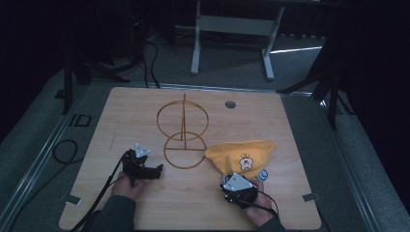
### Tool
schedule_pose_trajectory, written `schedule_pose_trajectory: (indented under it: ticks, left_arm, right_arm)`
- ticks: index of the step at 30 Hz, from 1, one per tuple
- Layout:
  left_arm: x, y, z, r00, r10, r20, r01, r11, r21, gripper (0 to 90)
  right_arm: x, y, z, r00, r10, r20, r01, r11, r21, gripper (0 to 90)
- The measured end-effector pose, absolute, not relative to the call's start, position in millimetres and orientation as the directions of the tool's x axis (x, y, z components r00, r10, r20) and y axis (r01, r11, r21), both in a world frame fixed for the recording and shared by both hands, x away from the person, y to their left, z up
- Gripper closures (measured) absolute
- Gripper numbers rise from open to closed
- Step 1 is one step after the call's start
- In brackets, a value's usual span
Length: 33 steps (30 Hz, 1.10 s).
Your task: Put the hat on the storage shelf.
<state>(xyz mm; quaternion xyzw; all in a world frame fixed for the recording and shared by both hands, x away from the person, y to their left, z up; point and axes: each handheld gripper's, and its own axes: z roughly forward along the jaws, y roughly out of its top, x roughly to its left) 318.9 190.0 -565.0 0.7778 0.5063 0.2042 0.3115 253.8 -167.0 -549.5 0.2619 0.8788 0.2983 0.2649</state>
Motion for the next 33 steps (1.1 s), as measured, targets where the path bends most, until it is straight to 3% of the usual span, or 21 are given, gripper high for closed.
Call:
schedule_pose_trajectory:
  ticks: [6,10,12,33]
  left_arm:
    - [319,190,-565,0.404,0.915,0.002,0.66,-0.293,0.691,1.9]
    - [319,190,-565,0.404,0.915,0.002,0.66,-0.293,0.691,1.8]
    - [319,190,-565,0.404,0.915,0.002,0.661,-0.293,0.691,1.9]
    - [319,190,-565,0.404,0.915,0.002,0.661,-0.294,0.69,1.8]
  right_arm:
    - [258,-168,-552,-0.678,0.664,-0.316,0.356,0.672,0.649,61.2]
    - [260,-171,-551,-0.663,0.682,-0.308,0.378,0.66,0.649,78.5]
    - [260,-172,-547,-0.657,0.688,-0.308,0.384,0.657,0.649,81.8]
    - [271,-216,-480,-0.596,0.736,-0.32,0.335,0.59,0.734,83.8]
